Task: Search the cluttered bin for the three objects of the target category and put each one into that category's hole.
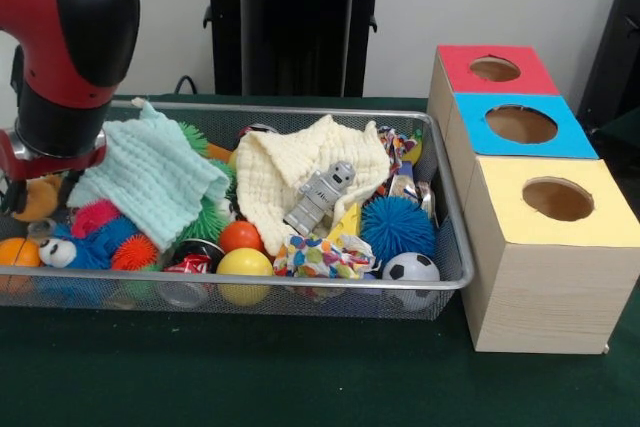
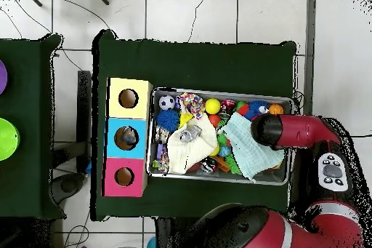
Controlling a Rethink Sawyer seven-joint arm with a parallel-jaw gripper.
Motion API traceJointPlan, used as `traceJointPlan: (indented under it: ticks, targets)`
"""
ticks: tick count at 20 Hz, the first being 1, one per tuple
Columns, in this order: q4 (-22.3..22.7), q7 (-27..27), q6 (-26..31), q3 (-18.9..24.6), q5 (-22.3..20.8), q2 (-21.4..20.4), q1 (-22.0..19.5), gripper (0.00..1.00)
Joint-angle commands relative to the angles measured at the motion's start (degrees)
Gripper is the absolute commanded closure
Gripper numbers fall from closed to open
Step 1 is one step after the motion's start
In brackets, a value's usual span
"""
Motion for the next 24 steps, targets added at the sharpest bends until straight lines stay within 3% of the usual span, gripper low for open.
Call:
traceJointPlan:
  ticks: [1, 3, 4, 9, 14, 20, 24]
  targets:
    - [-0.1, 0.6, 7.4, 4.3, 2.2, 3.2, -2.1, 0.00]
    - [0.0, 0.1, 7.8, 4.6, 2.3, 3.2, -2.3, 0.00]
    - [0.0, -0.2, 8.1, 4.7, 2.4, 3.2, -2.3, 1.00]
    - [-0.5, -0.4, 9.3, 4.5, 2.2, 3.3, -1.9, 1.00]
    - [-0.4, 1.9, 7.1, 3.9, 1.8, 3.0, -1.5, 1.00]
    - [6.1, -0.3, 5.2, 7.1, 4.3, -4.7, -2.6, 1.00]
    - [8.2, 0.6, 9.1, 7.8, 7.6, -8.7, -1.6, 1.00]
